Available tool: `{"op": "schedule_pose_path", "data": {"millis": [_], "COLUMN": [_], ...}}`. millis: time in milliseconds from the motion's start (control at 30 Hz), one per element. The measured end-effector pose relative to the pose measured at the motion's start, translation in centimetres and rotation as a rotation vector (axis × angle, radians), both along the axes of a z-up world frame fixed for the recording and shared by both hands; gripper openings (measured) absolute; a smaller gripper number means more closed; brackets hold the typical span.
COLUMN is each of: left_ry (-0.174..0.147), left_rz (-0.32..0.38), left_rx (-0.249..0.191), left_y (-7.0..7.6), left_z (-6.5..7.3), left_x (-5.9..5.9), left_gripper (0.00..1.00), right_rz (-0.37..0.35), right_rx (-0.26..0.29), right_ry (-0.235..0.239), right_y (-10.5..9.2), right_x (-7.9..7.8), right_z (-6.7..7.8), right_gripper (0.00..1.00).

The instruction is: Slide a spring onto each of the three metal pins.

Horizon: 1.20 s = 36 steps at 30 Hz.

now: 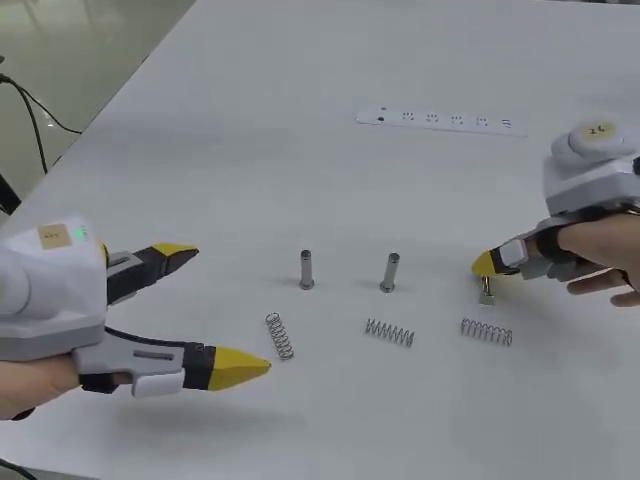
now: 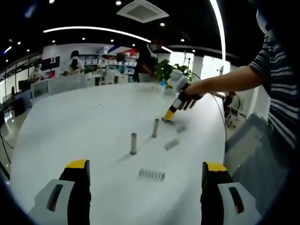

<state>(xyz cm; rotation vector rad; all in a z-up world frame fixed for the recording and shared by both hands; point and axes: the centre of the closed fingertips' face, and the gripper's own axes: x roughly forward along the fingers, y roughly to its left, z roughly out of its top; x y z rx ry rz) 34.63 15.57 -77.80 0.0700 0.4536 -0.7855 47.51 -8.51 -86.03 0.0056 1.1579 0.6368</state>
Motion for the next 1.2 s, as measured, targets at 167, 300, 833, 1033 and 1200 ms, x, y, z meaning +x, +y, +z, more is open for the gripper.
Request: {"op": "schedule_pose_path", "data": {"millis": [167,300,833,1033,1200], "left_ry": [0.002,0.001,0.003,0.005,0.004], "left_rz": [0.000,0.002,-0.004,-0.006,-0.008], "left_rx": [0.001,0.001,0.000,-0.001,-0.003], "left_y": [0.04,0.09,-0.01,-0.01,-0.08], "left_z": [-0.09,-0.10,-0.13,-0.11,-0.04], "left_x": [-0.02,0.03,0.00,0.07,0.20], "left_gripper": [0.97,0.97,0.97,0.97,0.97], "right_rz": [-0.013,-0.013,-0.033,-0.030,-0.019], "right_rx": [-0.008,-0.027,-0.027,-0.015,-0.005], "right_ry": [0.026,0.035,0.052,0.041,0.029], "right_y": [0.20,0.20,0.11,0.08,0.25], "right_x": [-0.19,-0.24,-0.11,-0.24,-0.63], "right_z": [0.01,0.07,0.05,0.17,0.35], "right_gripper": [0.09,0.09,0.05,0.05,0.05]}}
